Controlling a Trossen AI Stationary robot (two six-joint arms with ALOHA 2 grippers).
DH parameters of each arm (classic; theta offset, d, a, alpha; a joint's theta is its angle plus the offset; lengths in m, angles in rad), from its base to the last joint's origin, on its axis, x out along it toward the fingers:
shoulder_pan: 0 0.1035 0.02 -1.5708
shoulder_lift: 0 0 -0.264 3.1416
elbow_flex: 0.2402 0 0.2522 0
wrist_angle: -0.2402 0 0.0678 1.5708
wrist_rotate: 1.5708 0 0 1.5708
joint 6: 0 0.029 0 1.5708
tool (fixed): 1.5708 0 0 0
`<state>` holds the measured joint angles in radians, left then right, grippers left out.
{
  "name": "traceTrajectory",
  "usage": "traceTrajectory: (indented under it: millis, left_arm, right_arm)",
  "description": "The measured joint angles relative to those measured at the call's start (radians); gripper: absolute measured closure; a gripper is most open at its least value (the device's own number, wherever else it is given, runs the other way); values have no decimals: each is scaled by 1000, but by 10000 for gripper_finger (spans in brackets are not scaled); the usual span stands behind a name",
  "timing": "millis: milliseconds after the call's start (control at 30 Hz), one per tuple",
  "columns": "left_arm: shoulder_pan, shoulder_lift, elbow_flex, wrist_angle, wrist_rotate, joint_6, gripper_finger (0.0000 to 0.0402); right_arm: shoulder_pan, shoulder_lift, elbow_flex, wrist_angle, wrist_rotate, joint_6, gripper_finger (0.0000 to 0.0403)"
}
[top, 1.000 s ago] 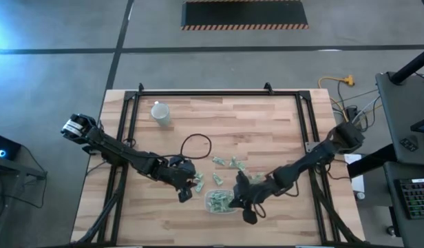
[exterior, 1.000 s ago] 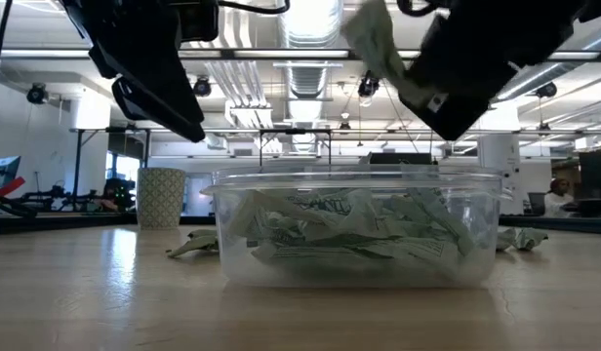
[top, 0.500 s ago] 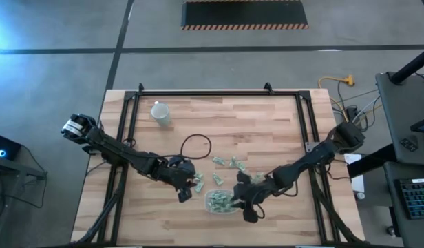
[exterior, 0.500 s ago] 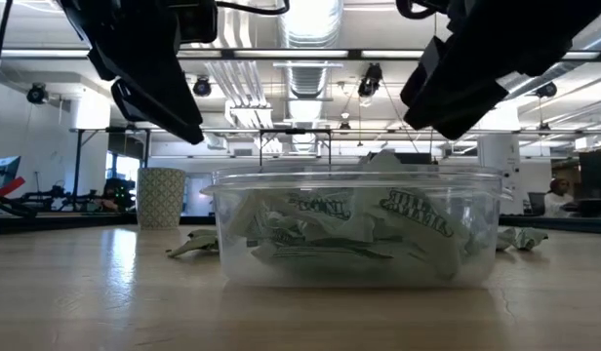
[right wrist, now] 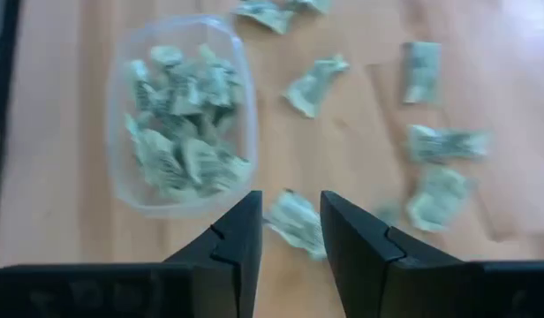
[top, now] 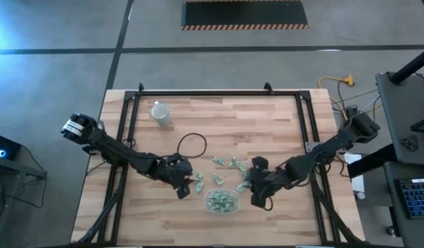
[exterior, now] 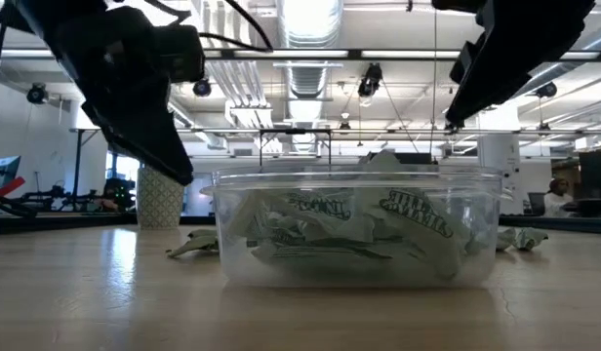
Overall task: Pick and place Stevia / Truvia into bins
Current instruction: Put the stevia packet into the transparent container
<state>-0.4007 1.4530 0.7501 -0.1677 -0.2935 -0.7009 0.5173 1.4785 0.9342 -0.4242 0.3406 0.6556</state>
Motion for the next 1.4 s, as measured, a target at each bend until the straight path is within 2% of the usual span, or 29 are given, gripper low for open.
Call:
traceTrajectory:
  millis: [100, 300, 500, 867, 1300, 1400]
  left_arm:
    - [3, 12, -46, 111, 1, 84, 274]
    - [33, 68, -56, 138, 0, 2, 274]
    - [39, 159, -40, 224, 25, 84, 274]
    - [41, 209, -32, 230, 30, 79, 278]
    - [41, 197, -29, 230, 29, 79, 387]
    - [41, 184, -25, 229, 29, 78, 398]
  right_arm:
    - [2, -34, -1, -31, 33, 0, 305]
    - [4, -59, -4, -43, 57, 23, 318]
    - [4, -49, -7, -44, 56, 41, 329]
    - [16, -49, -7, -43, 52, 68, 335]
    - [30, -49, -7, -43, 52, 79, 335]
    - [33, -49, -7, -43, 52, 83, 335]
